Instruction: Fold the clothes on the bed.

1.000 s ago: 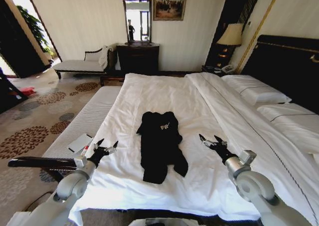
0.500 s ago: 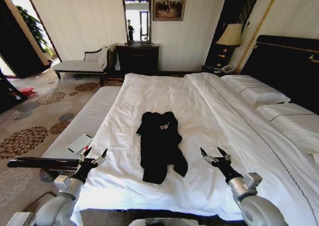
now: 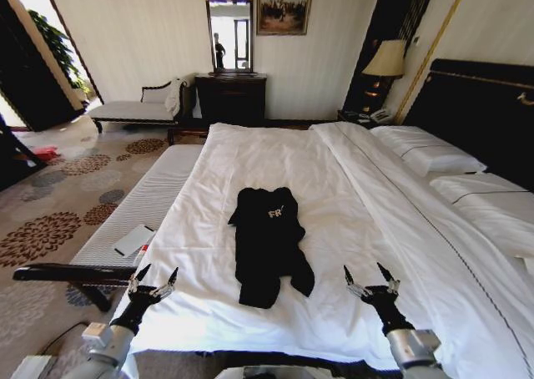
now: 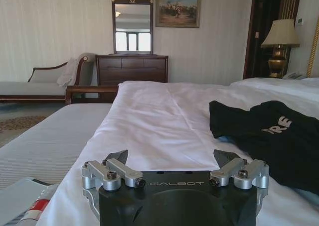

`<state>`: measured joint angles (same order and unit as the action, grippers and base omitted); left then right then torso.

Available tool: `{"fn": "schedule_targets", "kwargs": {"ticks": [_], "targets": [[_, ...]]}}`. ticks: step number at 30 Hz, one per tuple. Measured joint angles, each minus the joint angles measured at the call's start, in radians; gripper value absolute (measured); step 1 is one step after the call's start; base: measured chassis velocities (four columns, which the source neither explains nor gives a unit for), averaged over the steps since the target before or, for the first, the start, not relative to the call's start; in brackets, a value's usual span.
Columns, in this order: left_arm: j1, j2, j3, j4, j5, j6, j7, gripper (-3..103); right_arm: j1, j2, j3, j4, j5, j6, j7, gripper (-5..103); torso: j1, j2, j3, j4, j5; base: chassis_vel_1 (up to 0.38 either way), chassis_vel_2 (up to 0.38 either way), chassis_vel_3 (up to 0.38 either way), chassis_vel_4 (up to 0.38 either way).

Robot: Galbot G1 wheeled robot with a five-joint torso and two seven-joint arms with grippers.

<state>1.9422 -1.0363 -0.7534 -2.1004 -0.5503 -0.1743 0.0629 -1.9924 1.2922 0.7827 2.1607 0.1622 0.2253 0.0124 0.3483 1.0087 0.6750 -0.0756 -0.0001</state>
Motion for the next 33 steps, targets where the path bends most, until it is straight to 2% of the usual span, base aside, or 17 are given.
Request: {"fn": "schedule_targets", "kwargs": {"ticks": [6, 20, 24, 28, 29, 32, 33], "targets": [[0.02, -0.006, -0.002, -0.004, 0.01, -0.012, 0.0, 98, -0.026, 0.029, -0.005, -0.017, -0.023, 0.038, 0.0, 100, 0.0, 0.0, 0.0, 0.0004, 0.0001, 0.0, 0.0, 0.0, 0.0], [0.084, -0.038, -0.009, -0.006, 0.01, -0.048, -0.004, 98, -0.084, 0.022, -0.051, 0.014, 0.094, 0.027, -0.023, 100, 0.0, 0.0, 0.0, 0.0004, 0.0001, 0.0, 0.0, 0.0, 0.0], [0.092, -0.045, -0.008, -0.007, 0.013, -0.051, -0.004, 98, -0.105, 0.011, -0.079, 0.026, 0.145, 0.015, -0.046, 100, 0.0, 0.0, 0.0, 0.0004, 0.0001, 0.0, 0.0, 0.0, 0.0], [0.101, -0.047, -0.005, -0.008, 0.016, -0.055, -0.004, 98, -0.123, -0.012, -0.121, 0.058, 0.262, -0.03, -0.077, 100, 0.0, 0.0, 0.0, 0.0003, 0.0001, 0.0, 0.0, 0.0, 0.0], [0.101, -0.047, -0.005, -0.008, 0.016, -0.055, -0.004, 98, -0.123, -0.012, -0.121, 0.058, 0.262, -0.03, -0.077, 100, 0.0, 0.0, 0.0, 0.0003, 0.0001, 0.0, 0.0, 0.0, 0.0], [0.109, -0.049, 0.0, -0.006, 0.021, -0.059, -0.004, 98, -0.127, -0.042, -0.154, 0.11, 0.413, -0.121, -0.093, 100, 0.0, 0.0, 0.0, 0.0004, 0.0001, 0.0, 0.0, 0.0, 0.0], [0.109, -0.049, 0.0, -0.006, 0.021, -0.059, -0.004, 98, -0.127, -0.042, -0.154, 0.11, 0.413, -0.121, -0.093, 100, 0.0, 0.0, 0.0, 0.0004, 0.0001, 0.0, 0.0, 0.0, 0.0]]}}
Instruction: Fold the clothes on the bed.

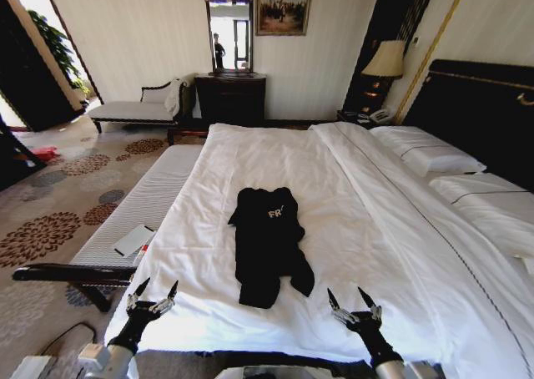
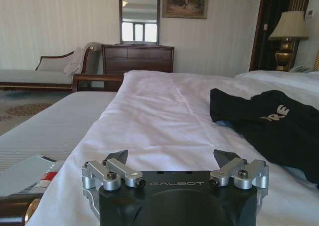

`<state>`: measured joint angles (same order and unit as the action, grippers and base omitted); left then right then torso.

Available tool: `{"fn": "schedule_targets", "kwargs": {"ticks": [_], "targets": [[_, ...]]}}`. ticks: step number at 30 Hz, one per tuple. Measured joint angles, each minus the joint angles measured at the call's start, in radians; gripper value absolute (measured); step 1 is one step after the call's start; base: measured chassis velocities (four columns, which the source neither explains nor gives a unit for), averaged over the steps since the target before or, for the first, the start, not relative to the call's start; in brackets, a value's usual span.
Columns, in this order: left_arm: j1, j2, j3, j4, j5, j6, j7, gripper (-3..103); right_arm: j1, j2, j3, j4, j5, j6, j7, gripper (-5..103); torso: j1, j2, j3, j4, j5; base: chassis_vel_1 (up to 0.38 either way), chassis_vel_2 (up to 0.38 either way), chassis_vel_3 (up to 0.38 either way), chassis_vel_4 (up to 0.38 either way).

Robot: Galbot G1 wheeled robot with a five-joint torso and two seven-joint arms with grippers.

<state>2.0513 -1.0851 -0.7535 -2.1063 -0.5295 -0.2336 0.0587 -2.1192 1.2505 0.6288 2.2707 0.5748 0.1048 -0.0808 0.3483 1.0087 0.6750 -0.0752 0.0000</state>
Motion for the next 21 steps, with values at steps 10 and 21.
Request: {"fn": "schedule_targets", "kwargs": {"ticks": [10, 21], "targets": [[0.013, -0.008, 0.001, 0.003, 0.007, -0.008, 0.0, 98, 0.072, -0.068, -0.042, 0.034, 0.373, -0.244, 0.04, 100, 0.0, 0.0, 0.0, 0.0, 0.0001, 0.0, 0.0, 0.0, 0.0], [-0.001, -0.015, 0.014, -0.013, 0.009, 0.013, -0.001, 98, 0.168, -0.072, -0.063, -0.035, 0.497, -0.322, 0.08, 96, 0.0, 0.0, 0.0, 0.0001, 0.0, 0.0, 0.0, 0.0, 0.0]]}}
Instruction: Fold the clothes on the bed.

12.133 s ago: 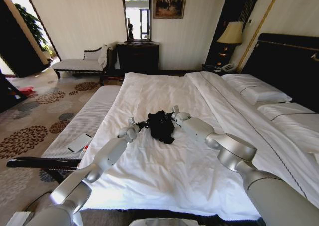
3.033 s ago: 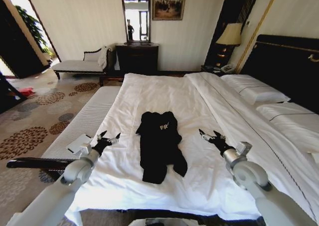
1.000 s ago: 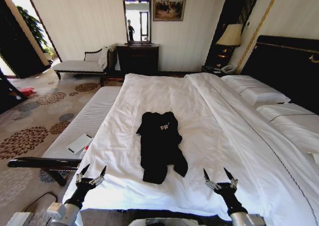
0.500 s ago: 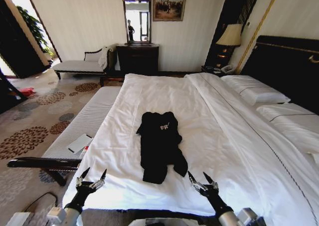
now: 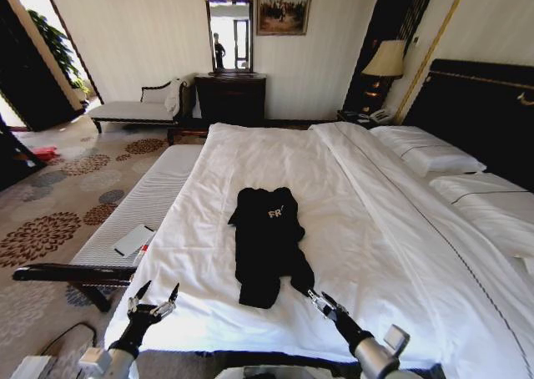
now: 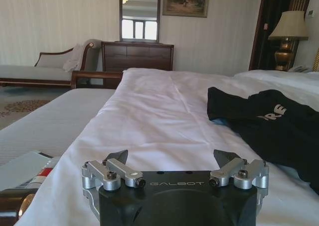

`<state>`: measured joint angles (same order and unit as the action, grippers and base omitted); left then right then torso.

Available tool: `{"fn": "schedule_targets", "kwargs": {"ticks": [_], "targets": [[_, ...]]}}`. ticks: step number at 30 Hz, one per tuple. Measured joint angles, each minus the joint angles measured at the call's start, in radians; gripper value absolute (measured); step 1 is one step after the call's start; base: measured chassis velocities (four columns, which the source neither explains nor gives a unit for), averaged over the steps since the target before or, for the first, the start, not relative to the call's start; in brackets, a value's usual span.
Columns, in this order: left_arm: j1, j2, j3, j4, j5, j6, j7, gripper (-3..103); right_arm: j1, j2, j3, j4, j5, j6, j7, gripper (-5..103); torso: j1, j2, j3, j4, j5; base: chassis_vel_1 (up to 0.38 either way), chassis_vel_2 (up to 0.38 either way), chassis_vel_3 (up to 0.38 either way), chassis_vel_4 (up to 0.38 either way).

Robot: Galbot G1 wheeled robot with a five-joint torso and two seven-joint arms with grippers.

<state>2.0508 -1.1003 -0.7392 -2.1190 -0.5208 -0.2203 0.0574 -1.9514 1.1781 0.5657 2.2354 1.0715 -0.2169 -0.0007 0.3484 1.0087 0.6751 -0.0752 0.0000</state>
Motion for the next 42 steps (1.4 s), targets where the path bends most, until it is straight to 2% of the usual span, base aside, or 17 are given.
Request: {"fn": "schedule_targets", "kwargs": {"ticks": [2, 7, 14, 18, 21, 24, 30, 31, 32, 34, 35, 36, 37, 42], "targets": [[-0.007, 0.0, 0.011, -0.002, 0.006, 0.008, 0.0, 95, 0.015, 0.015, -0.008, -0.019, 0.0, -0.008, 0.007, 96, 0.0, 0.0, 0.0, 0.0, 0.0001, 0.0, 0.0, 0.0, 0.0], [-0.021, 0.001, 0.034, -0.002, 0.015, 0.02, -0.001, 98, 0.031, 0.049, -0.013, -0.05, -0.011, -0.02, 0.02, 89, 0.0, 0.0, 0.0, -0.0003, 0.0, 0.0, 0.0, 0.0, 0.0], [-0.031, 0.002, 0.055, -0.004, 0.024, 0.03, -0.002, 101, 0.053, 0.067, -0.017, -0.089, -0.018, -0.024, 0.026, 88, 0.0, 0.0, 0.0, 0.0, -0.0001, 0.0, 0.0, 0.0, 0.0], [-0.032, 0.006, 0.057, -0.008, 0.024, 0.034, -0.003, 97, 0.061, 0.083, -0.026, -0.104, -0.017, -0.024, 0.026, 83, 0.0, 0.0, 0.0, -0.0001, 0.0, 0.0, 0.0, 0.0, 0.0], [-0.031, 0.007, 0.059, -0.008, 0.027, 0.035, -0.003, 98, 0.066, 0.093, -0.034, -0.106, -0.017, -0.024, 0.027, 79, 0.0, 0.0, 0.0, 0.0, -0.0001, 0.0, 0.0, 0.0, 0.0], [-0.031, 0.006, 0.063, -0.01, 0.029, 0.037, -0.004, 99, 0.072, 0.1, -0.041, -0.113, -0.022, -0.024, 0.027, 69, 0.0, 0.0, 0.0, -0.0001, -0.0001, 0.0, 0.0, 0.0, 0.0], [-0.038, 0.001, 0.076, -0.007, 0.039, 0.041, -0.006, 99, 0.088, 0.102, -0.042, -0.129, -0.022, -0.024, 0.029, 58, 0.0, 0.0, 0.0, -0.0002, 0.0, 0.0, 0.0, 0.0, 0.0], [-0.04, 0.0, 0.081, -0.003, 0.042, 0.041, -0.007, 99, 0.093, 0.102, -0.042, -0.134, -0.022, -0.024, 0.03, 48, 0.0, 0.0, 0.0, 0.0, -0.0001, 0.0, 0.0, 0.0, 0.0], [-0.041, -0.002, 0.086, -0.002, 0.044, 0.042, -0.007, 99, 0.099, 0.103, -0.042, -0.139, -0.022, -0.023, 0.031, 42, 0.0, 0.0, 0.0, -0.0001, 0.0, 0.0, 0.0, 0.0, 0.0], [-0.041, -0.003, 0.088, -0.002, 0.045, 0.043, -0.008, 99, 0.101, 0.103, -0.042, -0.142, -0.022, -0.023, 0.031, 42, 0.0, 0.0, 0.0, 0.0, 0.0, 0.0, 0.0, 0.0, 0.0], [-0.042, -0.004, 0.091, -0.004, 0.046, 0.045, -0.008, 99, 0.103, 0.103, -0.042, -0.144, -0.022, -0.023, 0.031, 37, 0.0, 0.0, 0.0, 0.0, -0.0001, 0.0, 0.0, 0.0, 0.0], [-0.043, -0.004, 0.093, -0.006, 0.046, 0.046, -0.009, 99, 0.105, 0.103, -0.043, -0.146, -0.022, -0.023, 0.032, 37, 0.0, 0.0, 0.0, 0.0, -0.0001, 0.0, 0.0, 0.0, 0.0], [-0.046, -0.004, 0.096, -0.008, 0.047, 0.049, -0.01, 99, 0.106, 0.102, -0.043, -0.148, -0.022, -0.022, 0.032, 26, 0.0, 0.0, 0.0, 0.0, 0.0, 0.0, 0.0, 0.0, 0.0], [-0.054, 0.0, 0.105, -0.01, 0.047, 0.058, -0.015, 99, 0.106, 0.103, -0.042, -0.15, -0.024, -0.02, 0.032, 15, 0.0, 0.0, 0.0, -0.0001, 0.0, 0.0, 0.0, 0.0, 0.0]]}}
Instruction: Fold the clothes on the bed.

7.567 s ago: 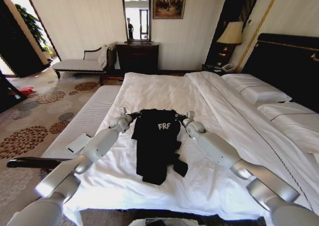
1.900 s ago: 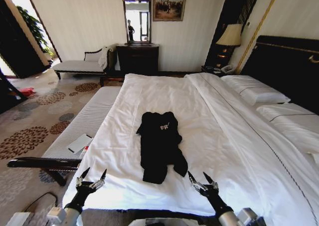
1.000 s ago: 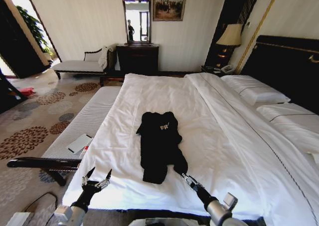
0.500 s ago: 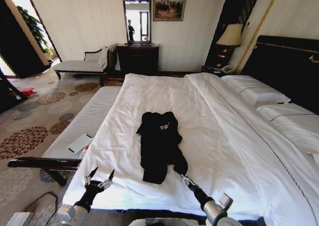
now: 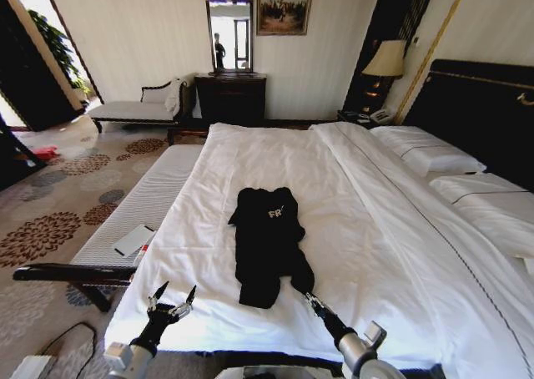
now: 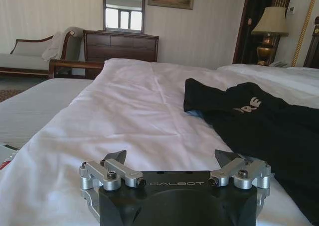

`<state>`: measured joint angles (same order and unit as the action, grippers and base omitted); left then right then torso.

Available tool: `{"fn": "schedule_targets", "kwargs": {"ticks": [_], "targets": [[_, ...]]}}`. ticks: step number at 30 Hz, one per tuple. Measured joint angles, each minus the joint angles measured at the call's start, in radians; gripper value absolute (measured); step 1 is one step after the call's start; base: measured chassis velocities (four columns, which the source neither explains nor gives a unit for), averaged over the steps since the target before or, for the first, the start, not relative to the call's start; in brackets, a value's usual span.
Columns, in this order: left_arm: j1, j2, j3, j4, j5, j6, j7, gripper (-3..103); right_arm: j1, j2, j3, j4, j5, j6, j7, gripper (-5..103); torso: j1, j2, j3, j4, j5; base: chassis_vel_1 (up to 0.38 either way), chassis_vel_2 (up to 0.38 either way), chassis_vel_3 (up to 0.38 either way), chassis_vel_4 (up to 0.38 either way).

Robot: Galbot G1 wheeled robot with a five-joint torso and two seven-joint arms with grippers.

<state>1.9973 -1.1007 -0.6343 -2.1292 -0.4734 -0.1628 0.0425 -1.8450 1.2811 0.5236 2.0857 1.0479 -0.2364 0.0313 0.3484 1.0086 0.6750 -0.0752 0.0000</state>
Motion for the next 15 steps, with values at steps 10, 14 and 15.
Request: {"fn": "schedule_targets", "kwargs": {"ticks": [10, 14, 15], "targets": [[-0.02, 0.022, 0.078, -0.002, -0.037, 0.051, -0.007, 99, -0.01, 0.009, 0.0, 0.0, -0.021, 0.009, -0.008, 0, 0.0, 0.0, 0.0, 0.0, 0.0, 0.0, 0.0, 0.0, 0.0], [-0.013, 0.044, 0.127, -0.011, -0.102, 0.076, -0.009, 99, -0.012, 0.009, 0.006, 0.002, -0.027, 0.012, -0.009, 0, 0.0, 0.0, 0.0, 0.0, 0.0, 0.0, 0.0, 0.0, 0.0], [-0.013, 0.044, 0.127, -0.011, -0.102, 0.076, -0.009, 99, -0.012, 0.009, 0.006, 0.002, -0.027, 0.012, -0.009, 0, 0.0, 0.0, 0.0, 0.0, 0.0, 0.0, 0.0, 0.0, 0.0]]}}
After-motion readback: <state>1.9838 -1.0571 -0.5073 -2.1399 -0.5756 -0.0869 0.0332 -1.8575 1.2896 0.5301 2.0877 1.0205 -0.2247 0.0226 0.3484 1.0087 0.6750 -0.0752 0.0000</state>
